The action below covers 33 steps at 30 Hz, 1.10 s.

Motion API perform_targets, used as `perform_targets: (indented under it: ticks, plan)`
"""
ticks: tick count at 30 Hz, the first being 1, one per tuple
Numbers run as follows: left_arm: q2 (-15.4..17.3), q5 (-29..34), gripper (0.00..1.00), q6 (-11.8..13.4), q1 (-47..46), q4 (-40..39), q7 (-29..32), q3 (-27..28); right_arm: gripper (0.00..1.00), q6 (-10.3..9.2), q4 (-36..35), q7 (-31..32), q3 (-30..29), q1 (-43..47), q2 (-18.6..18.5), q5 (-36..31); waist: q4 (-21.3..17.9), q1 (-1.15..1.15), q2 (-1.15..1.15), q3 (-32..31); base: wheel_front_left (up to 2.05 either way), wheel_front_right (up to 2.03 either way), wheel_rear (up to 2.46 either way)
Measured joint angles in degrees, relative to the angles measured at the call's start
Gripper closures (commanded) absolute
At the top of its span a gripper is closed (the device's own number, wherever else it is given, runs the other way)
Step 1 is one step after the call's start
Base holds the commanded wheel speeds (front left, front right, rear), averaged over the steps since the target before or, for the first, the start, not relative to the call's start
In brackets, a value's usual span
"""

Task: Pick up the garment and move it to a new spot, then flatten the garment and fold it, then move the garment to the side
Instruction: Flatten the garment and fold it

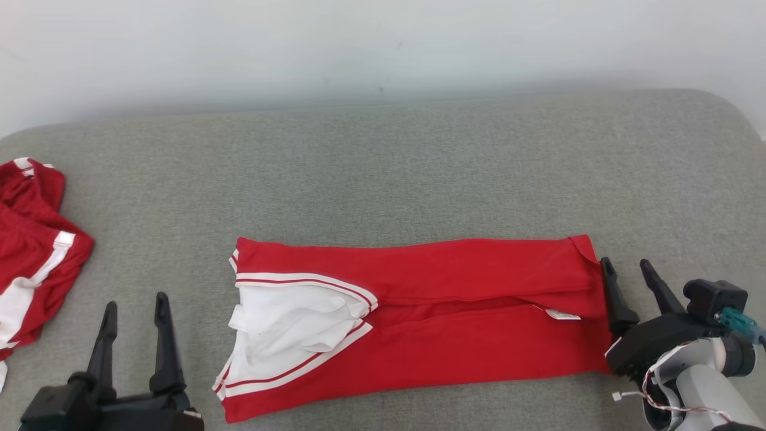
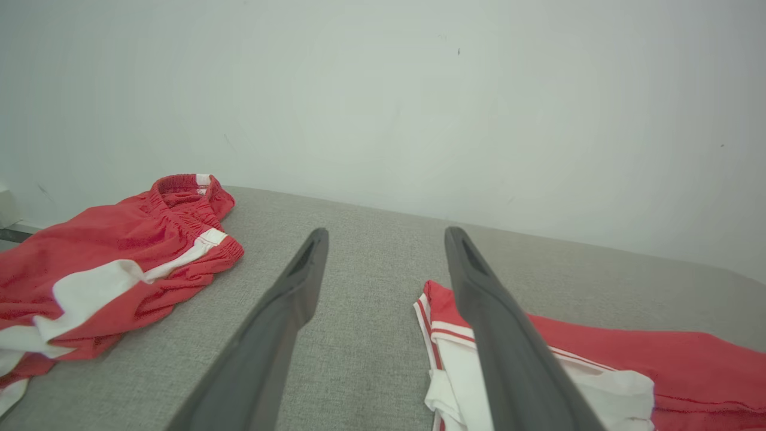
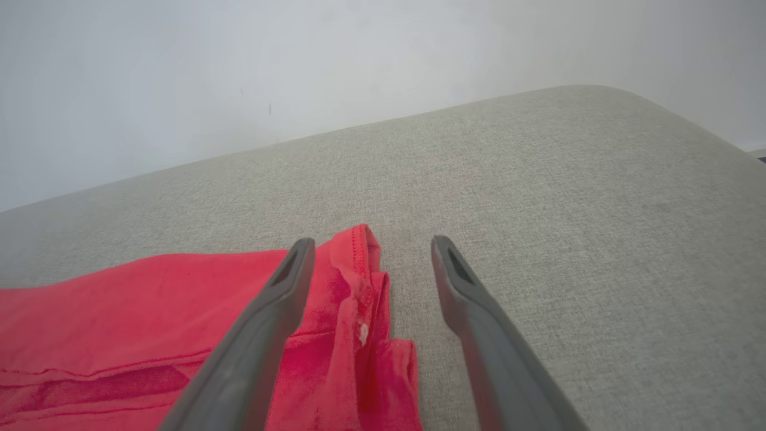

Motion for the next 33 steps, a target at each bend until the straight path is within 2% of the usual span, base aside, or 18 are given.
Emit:
perform_targets:
  ticks: [7,15,17,18,19,20,22,29,33]
  plan:
    - [-3.7,6.0,0.00,-1.1,3.1,-0.2,0.0,5.5,0.00,0.00,5.0,2.8,-2.0,-2.3,0.0,-2.3,1.6,0.00,0.00,-0.7,0.00,0.00,0.00]
    - [-6.5,9.2,0.00,-3.5,4.2,1.8,0.0,7.9,0.00,0.00,13.7,6.1,-2.0,-4.8,1.3,-3.3,3.4,0.01,0.01,-0.4,0.00,0.00,0.00]
    - [-6.7,9.6,0.00,-3.8,4.2,2.2,0.0,8.0,0.11,0.00,15.4,6.9,-1.9,-4.8,1.8,-3.3,3.7,0.01,0.01,-0.4,0.00,0.00,0.00]
    - [-6.8,9.8,0.00,-4.0,4.2,2.4,0.0,8.1,0.29,0.00,16.0,7.3,-1.7,-5.1,1.9,-3.0,3.8,0.01,0.01,-0.5,0.00,0.00,0.00]
    - [-6.9,10.1,0.00,-4.1,4.2,2.7,0.0,8.2,0.51,0.00,16.4,7.6,-1.5,-5.3,1.9,-2.8,3.9,0.00,0.01,-0.6,0.00,0.00,0.00]
    - [-7.0,10.4,0.00,-4.4,4.2,2.8,0.0,8.3,0.60,0.00,16.9,7.9,-1.2,-5.5,1.9,-2.7,3.9,0.00,0.01,-0.6,0.00,0.00,0.00]
    - [-7.1,10.7,0.00,-4.6,4.2,2.9,0.0,8.6,1.00,0.01,17.3,8.0,-0.6,-5.7,2.0,-2.3,3.8,0.01,0.01,-0.8,0.00,0.00,0.00]
    - [-7.5,11.1,0.00,-5.1,4.2,3.1,0.0,9.5,1.00,0.01,18.2,6.3,0.2,-6.7,1.2,-1.1,2.6,0.01,0.01,-1.2,0.00,0.00,0.00]
    - [-7.6,11.4,0.00,-5.4,4.2,3.3,0.0,9.6,1.00,0.01,19.3,4.9,-1.3,-7.3,-2.5,-0.7,2.1,0.01,0.01,-1.6,0.00,0.00,0.00]
